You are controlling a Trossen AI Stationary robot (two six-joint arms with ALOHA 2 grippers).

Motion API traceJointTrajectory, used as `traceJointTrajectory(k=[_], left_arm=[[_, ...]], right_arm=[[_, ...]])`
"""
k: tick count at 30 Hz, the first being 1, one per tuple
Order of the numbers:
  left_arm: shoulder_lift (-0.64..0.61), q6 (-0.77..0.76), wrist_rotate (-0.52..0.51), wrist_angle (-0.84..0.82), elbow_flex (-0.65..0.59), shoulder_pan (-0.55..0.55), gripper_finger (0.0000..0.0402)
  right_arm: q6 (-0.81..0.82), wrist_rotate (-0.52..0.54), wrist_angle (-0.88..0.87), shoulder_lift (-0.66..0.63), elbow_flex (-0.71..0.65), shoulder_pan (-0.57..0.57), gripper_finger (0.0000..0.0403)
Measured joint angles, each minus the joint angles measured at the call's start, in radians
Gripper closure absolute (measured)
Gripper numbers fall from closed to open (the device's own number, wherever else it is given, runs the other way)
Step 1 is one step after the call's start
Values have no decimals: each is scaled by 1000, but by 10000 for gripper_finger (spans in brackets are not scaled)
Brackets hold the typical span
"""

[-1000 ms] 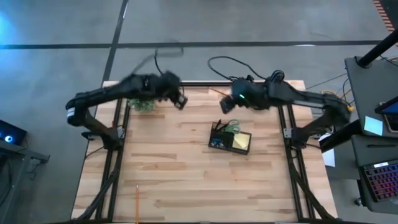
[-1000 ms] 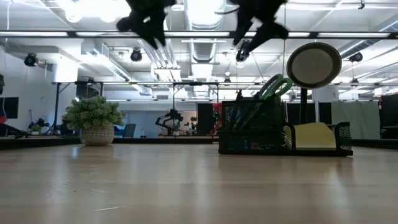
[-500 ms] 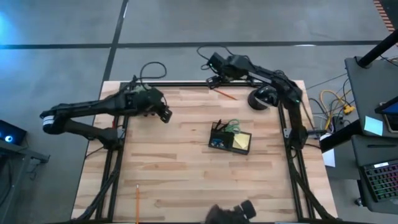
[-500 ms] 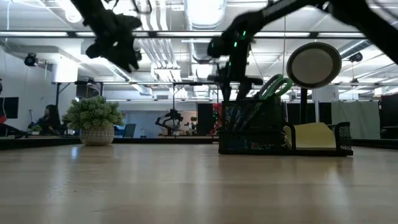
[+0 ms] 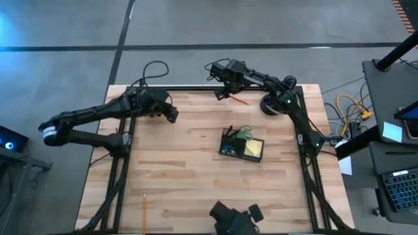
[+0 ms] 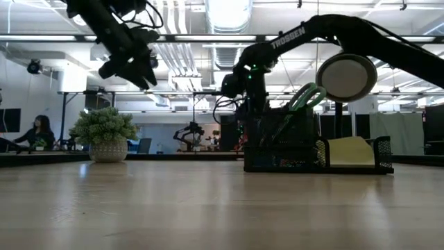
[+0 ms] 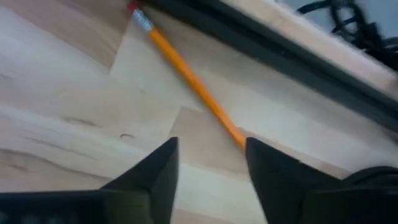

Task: Pick and place office supplies into organizer
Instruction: Put the right orange pencil into the black mesh organizer

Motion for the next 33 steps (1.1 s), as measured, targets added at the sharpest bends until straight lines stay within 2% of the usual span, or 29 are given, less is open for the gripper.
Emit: traceJointTrajectory(k=[4, 7, 10, 12, 15, 16, 17, 22, 24, 28, 33], left_arm=[[0, 21, 57, 59, -1, 15, 272], [3, 22, 63, 88, -3, 18, 272], [4, 40, 71, 110, -4, 22, 272], [4, 69, 74, 128, -4, 26, 272], [4, 104, 100, 145, -3, 35, 272], [4, 106, 117, 161, -4, 41, 272], [4, 106, 123, 174, -6, 46, 272], [20, 104, 126, 166, -9, 61, 272], [27, 107, 127, 168, -9, 61, 272], [46, 123, 127, 167, -9, 62, 272], [68, 128, 128, 170, 0, 68, 272]], right_arm=[[3, -3, -45, -2, 30, -23, 299], [-6, 7, -99, -8, 75, -30, 351], [-70, 76, -154, -16, 127, -23, 386], [-120, 101, -174, -39, 117, -21, 391], [-183, -35, -216, -46, 118, -47, 390], [-185, -31, -210, -45, 118, -50, 390], [-186, 15, -208, -45, 116, -52, 390], [-266, 474, -211, -85, 123, 12, 390], [-271, 545, -211, -116, 124, 40, 390], [-164, 517, -211, -185, 124, 101, 390], [-1, 361, -210, -220, 123, 182, 390]])
